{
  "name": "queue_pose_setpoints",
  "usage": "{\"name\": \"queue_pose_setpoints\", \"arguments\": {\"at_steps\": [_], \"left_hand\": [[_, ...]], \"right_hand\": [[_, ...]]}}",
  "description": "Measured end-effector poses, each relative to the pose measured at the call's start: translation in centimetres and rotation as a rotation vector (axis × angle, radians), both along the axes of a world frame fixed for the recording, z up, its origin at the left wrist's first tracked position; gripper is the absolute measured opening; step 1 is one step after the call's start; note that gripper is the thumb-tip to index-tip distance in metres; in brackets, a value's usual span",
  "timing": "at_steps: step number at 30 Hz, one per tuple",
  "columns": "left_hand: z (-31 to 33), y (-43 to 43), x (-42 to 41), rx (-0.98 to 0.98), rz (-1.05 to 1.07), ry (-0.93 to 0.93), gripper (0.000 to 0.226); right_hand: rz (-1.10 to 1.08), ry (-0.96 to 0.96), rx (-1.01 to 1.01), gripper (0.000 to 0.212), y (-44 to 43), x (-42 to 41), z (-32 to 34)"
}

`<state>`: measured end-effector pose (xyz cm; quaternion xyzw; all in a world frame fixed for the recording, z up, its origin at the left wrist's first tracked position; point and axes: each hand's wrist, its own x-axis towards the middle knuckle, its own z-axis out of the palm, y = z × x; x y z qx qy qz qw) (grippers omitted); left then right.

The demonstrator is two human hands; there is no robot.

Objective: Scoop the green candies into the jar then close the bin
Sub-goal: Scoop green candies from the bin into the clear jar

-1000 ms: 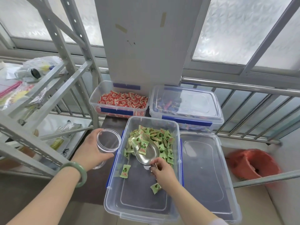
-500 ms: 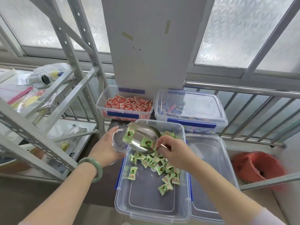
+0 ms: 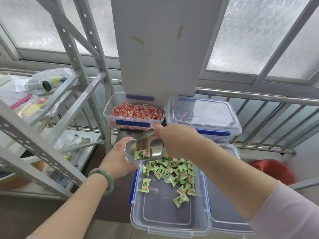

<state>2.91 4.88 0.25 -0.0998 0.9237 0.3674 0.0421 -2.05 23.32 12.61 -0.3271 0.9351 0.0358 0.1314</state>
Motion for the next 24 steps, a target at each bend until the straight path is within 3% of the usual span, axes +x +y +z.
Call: {"name": "queue_pose_setpoints", "arguments": {"at_steps": [6,12,17,24], "left_hand": [[-1.0,-0.6,-0.7,0.014,-0.011,-0.030,0.089],[-1.2,-1.1,-1.1,0.001,-0.022,-0.031,0.091],[-1.7,-1.6,-1.2,0.004,-0.040,-0.046,0.093],[-2.1,-2.0,-1.5,-0.017,-0.064,-0.095,0.093]], "right_hand": [[-0.060,-0.002,-0.022,0.044,0.5,0.3,-0.3],[-0.363,-0.107,-0.175,0.038,4.8,0.3,-2.1],[-0.553,-0.271,-0.067,0.036,8.9,2.0,-7.0],[-0.596,-0.451,0.125,0.043,9.4,4.2,-12.2]]}}
